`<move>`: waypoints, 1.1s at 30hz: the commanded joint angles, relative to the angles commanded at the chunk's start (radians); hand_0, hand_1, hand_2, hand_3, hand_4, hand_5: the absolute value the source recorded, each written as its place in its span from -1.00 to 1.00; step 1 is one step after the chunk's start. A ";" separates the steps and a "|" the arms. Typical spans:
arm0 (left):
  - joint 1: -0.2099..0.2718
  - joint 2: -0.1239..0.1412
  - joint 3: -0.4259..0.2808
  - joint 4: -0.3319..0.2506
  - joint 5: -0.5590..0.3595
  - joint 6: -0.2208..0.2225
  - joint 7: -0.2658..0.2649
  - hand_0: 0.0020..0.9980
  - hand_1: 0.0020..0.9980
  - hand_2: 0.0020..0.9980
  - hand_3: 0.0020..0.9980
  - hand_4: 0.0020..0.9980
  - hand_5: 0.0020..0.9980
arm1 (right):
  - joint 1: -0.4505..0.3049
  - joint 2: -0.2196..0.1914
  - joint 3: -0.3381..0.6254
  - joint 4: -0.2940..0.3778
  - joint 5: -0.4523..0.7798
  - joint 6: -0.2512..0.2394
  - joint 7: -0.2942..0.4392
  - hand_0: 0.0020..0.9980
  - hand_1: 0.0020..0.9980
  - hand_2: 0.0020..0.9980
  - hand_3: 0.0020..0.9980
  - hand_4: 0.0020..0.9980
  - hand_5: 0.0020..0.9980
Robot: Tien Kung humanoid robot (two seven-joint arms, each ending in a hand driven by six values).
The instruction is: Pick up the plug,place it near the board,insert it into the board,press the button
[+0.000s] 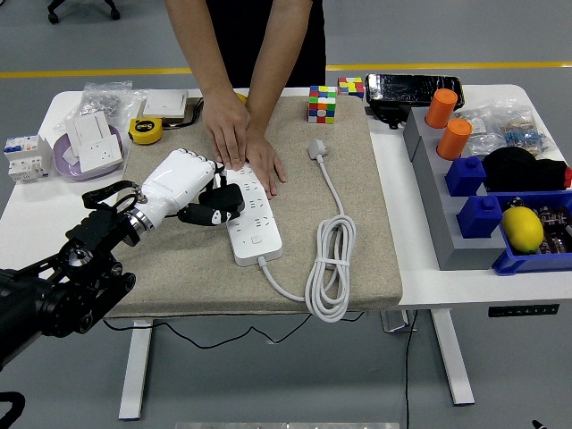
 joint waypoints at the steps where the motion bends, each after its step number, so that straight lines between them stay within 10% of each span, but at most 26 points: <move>1: -0.001 0.001 0.001 0.002 0.002 0.000 0.000 -0.18 -0.38 -0.47 -0.42 -0.02 -0.78 | 0.000 0.000 0.000 0.000 0.001 0.000 0.000 0.65 0.50 0.50 0.57 1.00 0.84; 33: -0.009 0.004 0.042 0.038 0.027 -0.002 0.004 -0.17 -0.32 -0.46 -0.42 -0.02 -0.77 | -0.001 -0.006 -0.005 0.000 -0.004 0.001 0.001 0.65 0.50 0.50 0.57 1.00 0.84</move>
